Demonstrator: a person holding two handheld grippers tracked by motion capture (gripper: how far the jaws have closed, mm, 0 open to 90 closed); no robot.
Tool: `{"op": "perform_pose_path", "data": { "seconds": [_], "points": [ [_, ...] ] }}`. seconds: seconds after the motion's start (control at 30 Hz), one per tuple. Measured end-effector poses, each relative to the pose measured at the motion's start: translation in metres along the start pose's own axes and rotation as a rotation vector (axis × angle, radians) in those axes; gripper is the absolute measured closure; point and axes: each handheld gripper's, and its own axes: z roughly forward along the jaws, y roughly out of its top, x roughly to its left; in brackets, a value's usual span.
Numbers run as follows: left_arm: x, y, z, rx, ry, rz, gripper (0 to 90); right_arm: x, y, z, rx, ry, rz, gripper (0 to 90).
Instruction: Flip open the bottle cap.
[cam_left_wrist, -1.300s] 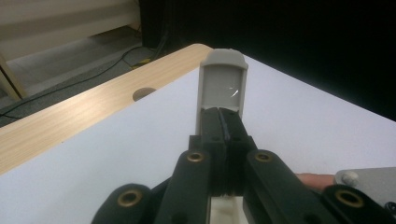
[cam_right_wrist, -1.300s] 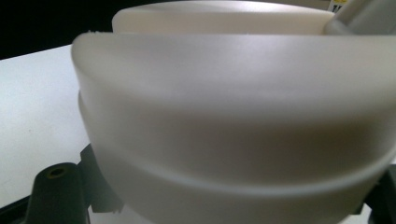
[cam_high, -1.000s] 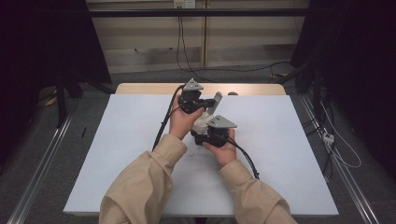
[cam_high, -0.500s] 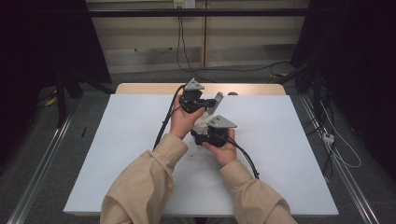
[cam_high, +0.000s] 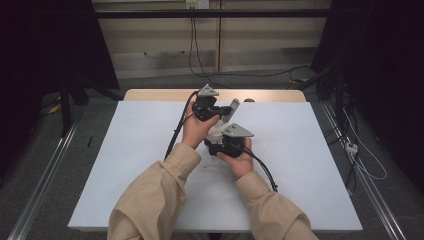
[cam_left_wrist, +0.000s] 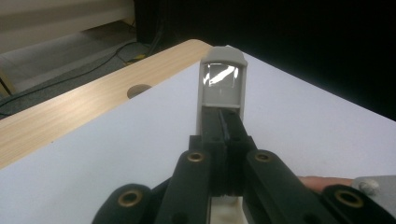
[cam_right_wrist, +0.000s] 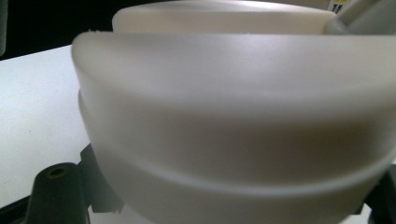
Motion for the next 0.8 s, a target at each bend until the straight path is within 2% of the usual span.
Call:
{"op": "perform_pose_path", "data": {
  "seconds": [0.8],
  "points": [
    [0.0005, 0.0007, 0.0059, 0.001, -0.015, -0.001, 90.0, 0.0005, 0.0000, 0.0000, 0.002, 0.000, -0.005, 18.6]
  ]
}}
